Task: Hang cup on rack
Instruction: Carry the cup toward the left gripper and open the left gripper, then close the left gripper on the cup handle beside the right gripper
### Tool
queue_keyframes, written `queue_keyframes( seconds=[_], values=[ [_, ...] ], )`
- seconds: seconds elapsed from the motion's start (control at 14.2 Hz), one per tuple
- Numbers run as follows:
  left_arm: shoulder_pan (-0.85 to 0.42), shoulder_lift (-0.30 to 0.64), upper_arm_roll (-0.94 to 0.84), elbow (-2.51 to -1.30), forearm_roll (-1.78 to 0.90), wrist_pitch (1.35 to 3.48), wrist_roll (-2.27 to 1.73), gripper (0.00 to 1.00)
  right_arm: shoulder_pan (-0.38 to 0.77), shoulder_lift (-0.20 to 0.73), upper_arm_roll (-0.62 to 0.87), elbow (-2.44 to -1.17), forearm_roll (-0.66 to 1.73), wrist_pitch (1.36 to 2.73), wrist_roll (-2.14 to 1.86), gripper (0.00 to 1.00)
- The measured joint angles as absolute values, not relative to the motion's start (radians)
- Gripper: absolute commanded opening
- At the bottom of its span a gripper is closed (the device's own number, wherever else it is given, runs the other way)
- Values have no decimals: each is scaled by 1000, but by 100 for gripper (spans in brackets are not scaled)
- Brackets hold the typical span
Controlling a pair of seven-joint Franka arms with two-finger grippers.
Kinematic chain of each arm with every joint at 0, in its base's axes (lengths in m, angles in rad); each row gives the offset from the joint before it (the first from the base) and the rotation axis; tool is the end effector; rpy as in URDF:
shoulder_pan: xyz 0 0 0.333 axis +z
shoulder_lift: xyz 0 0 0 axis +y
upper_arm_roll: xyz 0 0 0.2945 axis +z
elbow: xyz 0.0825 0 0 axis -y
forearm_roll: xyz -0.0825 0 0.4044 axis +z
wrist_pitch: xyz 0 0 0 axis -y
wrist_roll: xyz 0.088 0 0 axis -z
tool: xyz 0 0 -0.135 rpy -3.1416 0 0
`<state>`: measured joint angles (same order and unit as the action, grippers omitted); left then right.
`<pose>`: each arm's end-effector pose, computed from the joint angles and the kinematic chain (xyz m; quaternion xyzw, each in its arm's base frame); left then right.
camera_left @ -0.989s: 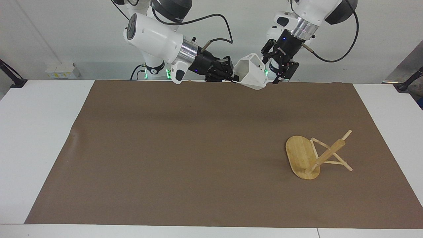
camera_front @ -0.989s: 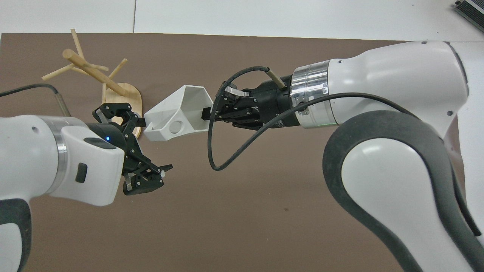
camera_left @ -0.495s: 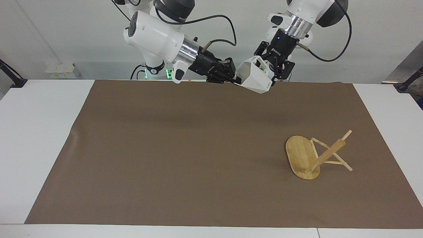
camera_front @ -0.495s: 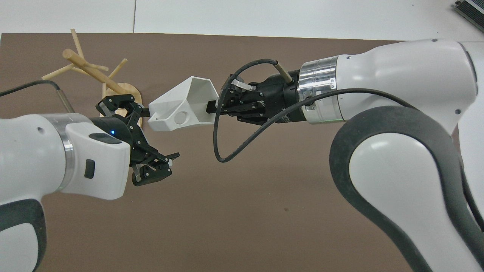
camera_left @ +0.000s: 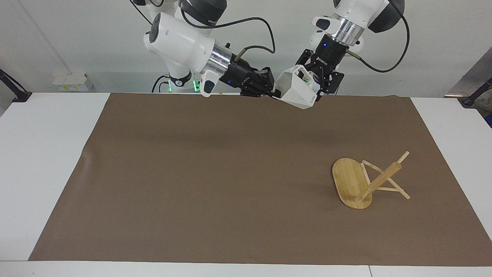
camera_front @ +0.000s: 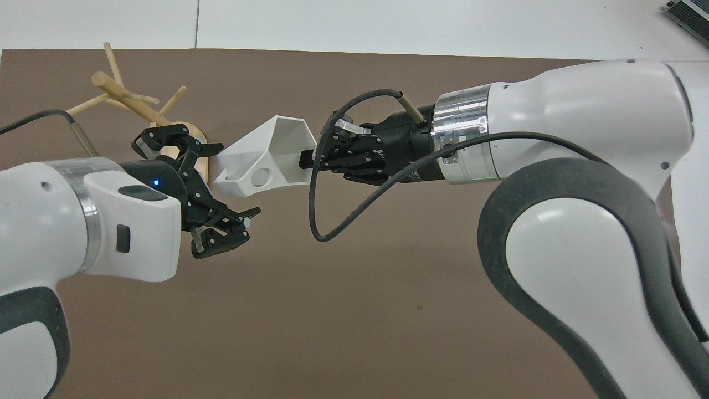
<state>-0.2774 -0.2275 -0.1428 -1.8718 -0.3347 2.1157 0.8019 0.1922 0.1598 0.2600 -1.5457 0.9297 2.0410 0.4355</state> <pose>0.5028 -0.2574 0.6125 0.8155 -0.5115 0.2531 0.0965 0.5806 0.3403 0.5776 -0.8729 0.1296 0.0565 0.4670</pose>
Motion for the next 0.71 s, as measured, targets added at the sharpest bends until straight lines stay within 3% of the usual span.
queue_keyframes(
  seconds=[0.71],
  values=[
    [-243,-235,-146,-1926,-336,2240,923,100,194,167,262,-1546,930,2045,435,0]
  ],
)
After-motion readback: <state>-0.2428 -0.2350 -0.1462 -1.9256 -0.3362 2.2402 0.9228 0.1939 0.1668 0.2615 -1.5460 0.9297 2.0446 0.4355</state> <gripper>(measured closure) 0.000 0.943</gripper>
